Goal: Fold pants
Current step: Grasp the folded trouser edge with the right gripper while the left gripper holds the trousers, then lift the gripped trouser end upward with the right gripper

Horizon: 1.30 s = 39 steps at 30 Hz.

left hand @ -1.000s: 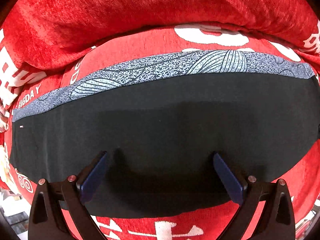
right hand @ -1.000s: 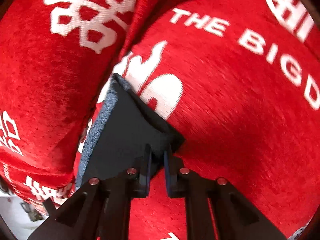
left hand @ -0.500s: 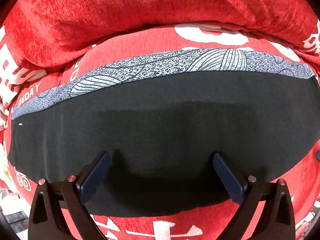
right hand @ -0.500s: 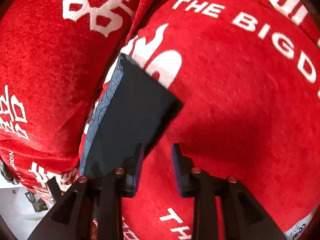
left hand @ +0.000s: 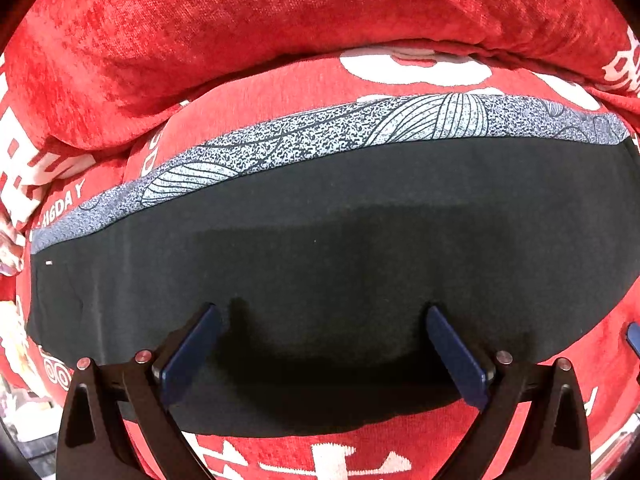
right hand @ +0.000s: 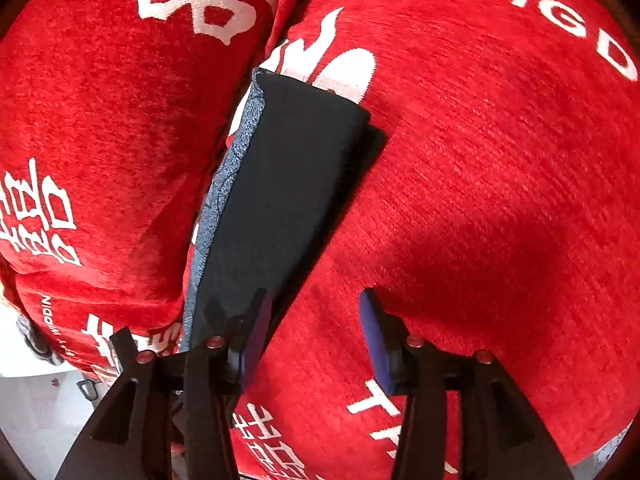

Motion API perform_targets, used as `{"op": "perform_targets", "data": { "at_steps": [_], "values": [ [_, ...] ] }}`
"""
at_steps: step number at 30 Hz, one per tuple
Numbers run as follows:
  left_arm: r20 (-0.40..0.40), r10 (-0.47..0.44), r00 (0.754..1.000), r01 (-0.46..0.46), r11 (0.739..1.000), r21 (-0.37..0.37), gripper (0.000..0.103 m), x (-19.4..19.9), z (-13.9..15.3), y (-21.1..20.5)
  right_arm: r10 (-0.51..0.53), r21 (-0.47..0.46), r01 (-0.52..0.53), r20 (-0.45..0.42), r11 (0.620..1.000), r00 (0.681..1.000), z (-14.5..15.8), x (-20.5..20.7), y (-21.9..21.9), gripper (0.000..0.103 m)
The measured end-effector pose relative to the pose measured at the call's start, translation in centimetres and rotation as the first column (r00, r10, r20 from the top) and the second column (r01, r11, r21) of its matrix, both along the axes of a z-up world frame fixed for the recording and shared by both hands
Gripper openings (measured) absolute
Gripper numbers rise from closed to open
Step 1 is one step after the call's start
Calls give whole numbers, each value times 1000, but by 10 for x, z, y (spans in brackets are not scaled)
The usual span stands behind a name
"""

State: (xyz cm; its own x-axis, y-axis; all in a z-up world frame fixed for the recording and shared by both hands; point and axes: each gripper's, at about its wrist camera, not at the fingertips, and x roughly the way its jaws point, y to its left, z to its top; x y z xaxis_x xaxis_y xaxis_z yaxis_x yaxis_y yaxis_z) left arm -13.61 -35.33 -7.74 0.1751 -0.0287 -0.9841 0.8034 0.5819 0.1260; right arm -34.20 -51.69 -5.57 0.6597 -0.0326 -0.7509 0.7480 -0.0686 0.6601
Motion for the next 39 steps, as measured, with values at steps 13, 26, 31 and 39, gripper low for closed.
{"op": "perform_targets", "data": {
  "at_steps": [13, 26, 31, 39],
  "values": [
    [12, 4, 1000, -4, 1000, 7, 103, -2, 3, 0, 43, -97, -43, -4, 994, 999, 7, -2, 3, 59],
    [13, -3, 1000, 3, 1000, 14, 103, -6, 5, -2, 87, -34, -86, 30, 996, 996, 3, 7, 7, 60],
    [19, -3, 1000, 3, 1000, 22, 103, -6, 6, -4, 67, -26, -66, 48, 997, 997, 3, 3, 4, 60],
    [-19, -73, 997, 71, 995, -74, 103, -26, 27, -28, 45, -81, -38, 91, 996, 995, 3, 6, -14, 60]
  ]
}}
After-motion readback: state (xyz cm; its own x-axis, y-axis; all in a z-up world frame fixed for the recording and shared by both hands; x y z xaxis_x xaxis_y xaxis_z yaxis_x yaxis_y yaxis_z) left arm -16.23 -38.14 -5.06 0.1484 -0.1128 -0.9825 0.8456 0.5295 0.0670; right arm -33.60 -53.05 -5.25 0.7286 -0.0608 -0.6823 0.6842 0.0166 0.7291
